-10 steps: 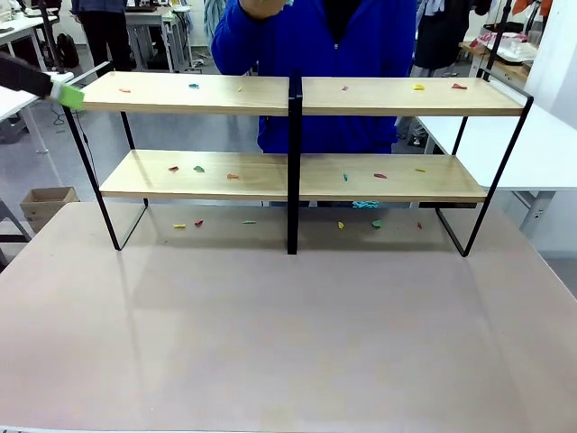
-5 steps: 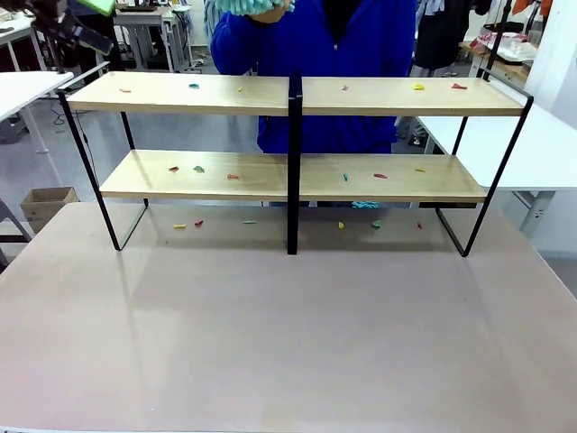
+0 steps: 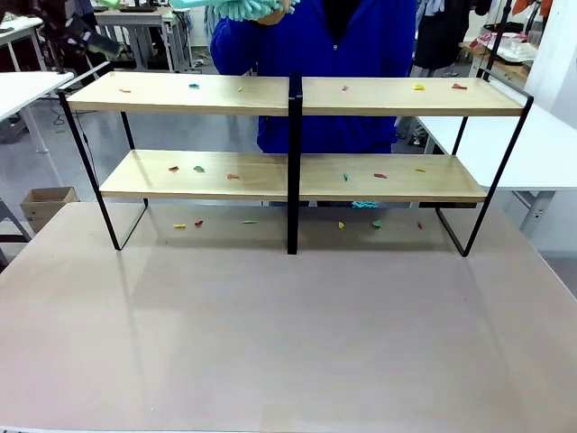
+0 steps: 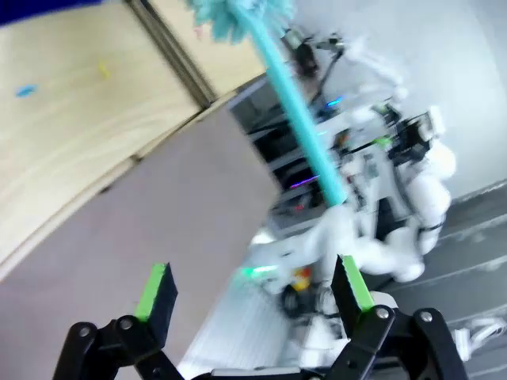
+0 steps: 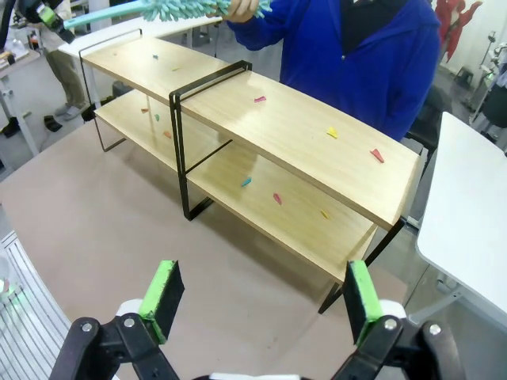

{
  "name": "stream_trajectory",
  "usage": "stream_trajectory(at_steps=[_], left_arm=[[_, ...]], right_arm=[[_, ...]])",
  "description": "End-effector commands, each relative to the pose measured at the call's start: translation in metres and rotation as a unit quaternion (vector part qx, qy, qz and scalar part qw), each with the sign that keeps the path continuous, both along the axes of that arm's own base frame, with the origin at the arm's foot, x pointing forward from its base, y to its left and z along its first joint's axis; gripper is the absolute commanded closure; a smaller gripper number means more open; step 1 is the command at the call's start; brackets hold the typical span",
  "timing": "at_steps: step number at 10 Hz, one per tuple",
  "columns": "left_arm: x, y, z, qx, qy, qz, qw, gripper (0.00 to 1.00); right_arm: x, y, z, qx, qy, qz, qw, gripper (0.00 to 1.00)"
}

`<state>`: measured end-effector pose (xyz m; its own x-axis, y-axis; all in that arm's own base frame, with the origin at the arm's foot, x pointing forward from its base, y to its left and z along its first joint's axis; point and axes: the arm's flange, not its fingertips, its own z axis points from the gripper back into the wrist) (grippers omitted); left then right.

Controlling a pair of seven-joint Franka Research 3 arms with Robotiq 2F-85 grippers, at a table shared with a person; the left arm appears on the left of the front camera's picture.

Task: Clean the shelves.
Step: Pick up the Duster when the human hands it over.

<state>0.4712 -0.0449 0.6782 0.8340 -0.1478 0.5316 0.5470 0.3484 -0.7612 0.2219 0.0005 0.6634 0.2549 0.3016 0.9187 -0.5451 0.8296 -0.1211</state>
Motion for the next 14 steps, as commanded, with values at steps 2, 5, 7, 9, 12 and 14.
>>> stream_trajectory(at_steps=[2, 5, 7, 9, 12, 14], left_arm=[[0.04, -0.028, 0.018, -0.08, 0.1, 0.053, 0.99, 0.0], [0.057, -0.083, 0.02, -0.106, 0.111, 0.026, 0.988, 0.0], [0.065, -0.113, 0.023, -0.105, 0.112, 0.03, 0.988, 0.0], [0.072, -0.123, 0.016, -0.084, 0.128, 0.024, 0.988, 0.0], [0.067, -0.13, 0.013, -0.066, 0.122, 0.03, 0.99, 0.0], [0.067, -0.133, 0.013, -0.052, 0.113, 0.025, 0.992, 0.59]], right_arm=[[0.0, -0.001, 0.0, 0.002, 0.002, -0.001, 1.0, 0.0], [0.0, -0.001, 0.0, 0.002, 0.002, -0.001, 1.0, 0.0], [0.0, -0.001, 0.0, 0.002, 0.002, -0.001, 1.0, 0.0], [0.0, -0.001, 0.0, 0.002, 0.002, -0.001, 1.0, 0.0], [0.0, -0.001, 0.0, 0.002, 0.002, -0.001, 1.0, 0.0], [0.0, -0.001, 0.0, 0.002, 0.002, -0.001, 1.0, 0.0]])
